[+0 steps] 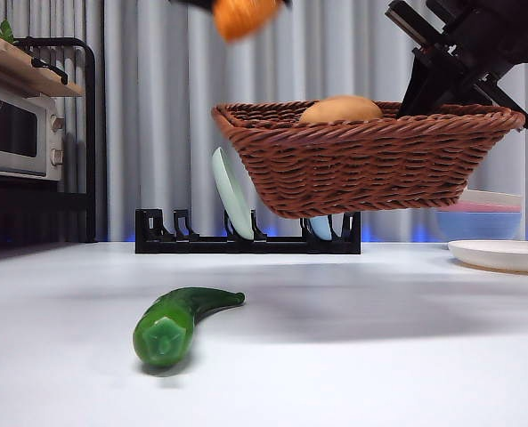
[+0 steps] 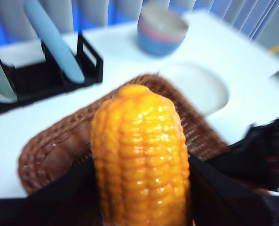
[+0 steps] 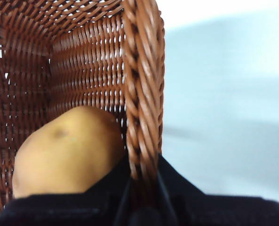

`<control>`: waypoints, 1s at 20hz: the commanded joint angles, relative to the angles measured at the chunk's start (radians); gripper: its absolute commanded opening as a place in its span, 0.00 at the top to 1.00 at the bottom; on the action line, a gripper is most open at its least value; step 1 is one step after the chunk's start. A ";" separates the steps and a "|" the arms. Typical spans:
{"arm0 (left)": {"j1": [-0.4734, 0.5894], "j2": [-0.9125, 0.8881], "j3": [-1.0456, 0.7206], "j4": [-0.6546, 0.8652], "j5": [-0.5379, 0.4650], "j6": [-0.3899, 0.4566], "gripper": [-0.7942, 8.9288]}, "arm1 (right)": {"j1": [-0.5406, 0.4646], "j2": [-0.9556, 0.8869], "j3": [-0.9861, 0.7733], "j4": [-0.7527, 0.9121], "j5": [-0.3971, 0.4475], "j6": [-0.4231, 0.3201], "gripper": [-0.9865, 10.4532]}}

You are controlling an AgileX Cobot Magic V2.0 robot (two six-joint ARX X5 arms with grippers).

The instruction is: Pick up the basket,pick up the corn from the table,pick up the potato from the table,pick up the cucumber from the table,put all items into the basket

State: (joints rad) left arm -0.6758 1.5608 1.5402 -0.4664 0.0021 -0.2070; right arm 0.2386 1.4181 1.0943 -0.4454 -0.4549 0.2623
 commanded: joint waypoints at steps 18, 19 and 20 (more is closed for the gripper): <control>-0.006 -0.108 0.111 -0.455 0.092 0.084 0.36 | -0.030 0.005 0.007 0.056 -0.011 0.012 0.92; -0.016 -0.163 0.111 -0.515 0.092 0.088 0.36 | -0.037 0.006 0.007 0.065 -0.012 0.020 0.92; -0.029 -0.211 0.111 -0.580 0.084 0.088 0.37 | -0.044 0.007 0.007 0.072 -0.012 0.028 0.92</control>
State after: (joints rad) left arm -0.6994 1.3437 1.6604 -1.0222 0.0860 -0.1337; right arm 0.1951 1.4181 1.0943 -0.3923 -0.4538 0.2676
